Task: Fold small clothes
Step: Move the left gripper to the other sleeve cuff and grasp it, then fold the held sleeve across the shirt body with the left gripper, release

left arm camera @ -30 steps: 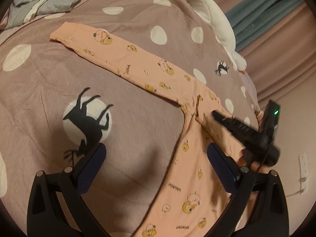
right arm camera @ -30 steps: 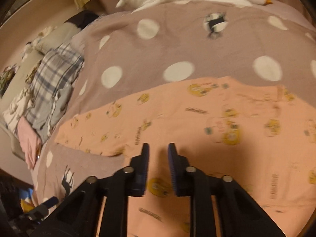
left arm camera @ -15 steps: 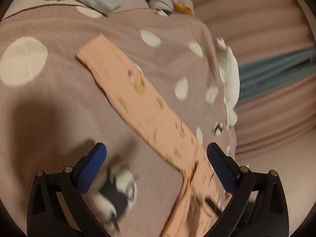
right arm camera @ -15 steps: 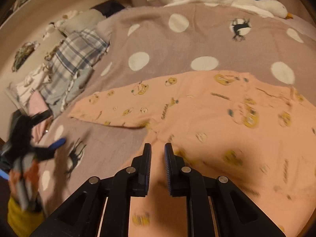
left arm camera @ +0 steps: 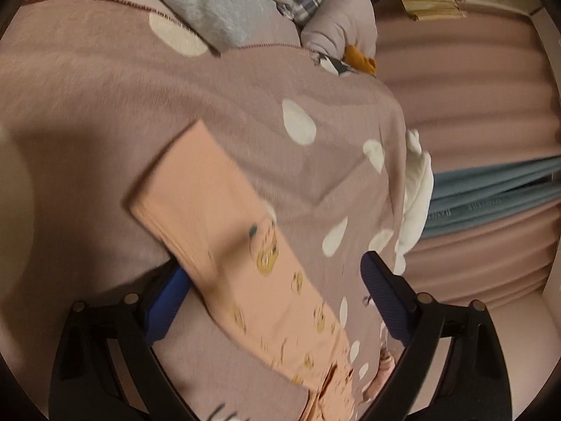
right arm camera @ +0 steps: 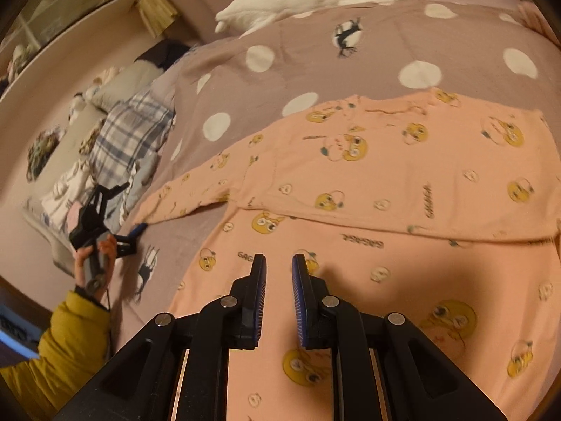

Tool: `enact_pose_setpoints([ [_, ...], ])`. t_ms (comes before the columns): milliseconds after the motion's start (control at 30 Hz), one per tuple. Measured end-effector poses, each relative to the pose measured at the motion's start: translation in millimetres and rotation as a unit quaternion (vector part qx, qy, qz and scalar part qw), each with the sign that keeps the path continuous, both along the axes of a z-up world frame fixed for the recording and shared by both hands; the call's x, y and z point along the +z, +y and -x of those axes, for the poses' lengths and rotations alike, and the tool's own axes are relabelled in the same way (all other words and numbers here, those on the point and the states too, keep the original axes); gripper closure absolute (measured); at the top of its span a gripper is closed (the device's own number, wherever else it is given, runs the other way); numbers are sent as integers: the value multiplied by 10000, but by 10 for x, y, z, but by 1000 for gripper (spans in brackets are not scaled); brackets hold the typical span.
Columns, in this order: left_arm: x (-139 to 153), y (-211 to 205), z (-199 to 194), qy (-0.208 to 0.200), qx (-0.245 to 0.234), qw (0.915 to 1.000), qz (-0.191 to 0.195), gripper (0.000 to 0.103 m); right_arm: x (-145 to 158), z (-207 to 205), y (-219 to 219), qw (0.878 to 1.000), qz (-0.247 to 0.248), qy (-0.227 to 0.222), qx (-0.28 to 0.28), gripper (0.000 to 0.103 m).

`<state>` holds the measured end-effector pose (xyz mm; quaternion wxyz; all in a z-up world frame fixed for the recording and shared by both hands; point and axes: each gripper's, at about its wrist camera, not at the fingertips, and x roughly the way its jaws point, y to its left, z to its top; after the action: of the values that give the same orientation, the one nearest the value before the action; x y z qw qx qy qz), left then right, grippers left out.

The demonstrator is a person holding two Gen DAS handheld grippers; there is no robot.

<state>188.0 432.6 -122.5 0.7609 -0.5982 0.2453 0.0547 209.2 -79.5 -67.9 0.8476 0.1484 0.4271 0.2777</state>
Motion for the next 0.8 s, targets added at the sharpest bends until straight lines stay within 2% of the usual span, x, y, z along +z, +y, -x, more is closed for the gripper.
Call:
enact_pose_setpoints([
  [67, -11, 58, -51, 45, 65, 10000, -42, 16, -5, 34, -28, 10000, 58, -23, -43, 88],
  [200, -73, 153, -61, 121, 250, 9996, -110, 34, -15, 76, -80, 9998, 143, -48, -103, 88],
  [267, -86, 137, -67, 171, 176, 9994, -244, 43, -34, 92, -110, 9998, 129, -34, -127, 88],
  [333, -104, 109, -93, 347, 76, 9985, -427, 58, -60, 88, -118, 9997, 162, 6, -172, 88],
  [400, -168, 125, -89, 519, 76, 9976, -458, 90, -88, 90, -122, 9996, 190, 62, -209, 88],
  [433, -208, 143, -76, 585, 102, 9974, -404, 96, -98, 94, -120, 9995, 209, 84, -223, 88],
  [533, -264, 167, -29, 632, 123, 9974, -329, 97, -121, 122, -109, 9993, 289, 119, -214, 88],
  [633, -135, 96, -39, 761, 33, 9952, -613, 98, -137, 134, -119, 9991, 320, 167, -237, 88],
  [733, 127, -64, -64, 514, -224, 9937, -973, 98, -120, 153, -149, 9990, 306, 149, -274, 88],
  [800, 374, -227, -93, 330, -447, 9898, -1314, 98, -101, 169, -174, 9990, 299, 134, -298, 88],
])
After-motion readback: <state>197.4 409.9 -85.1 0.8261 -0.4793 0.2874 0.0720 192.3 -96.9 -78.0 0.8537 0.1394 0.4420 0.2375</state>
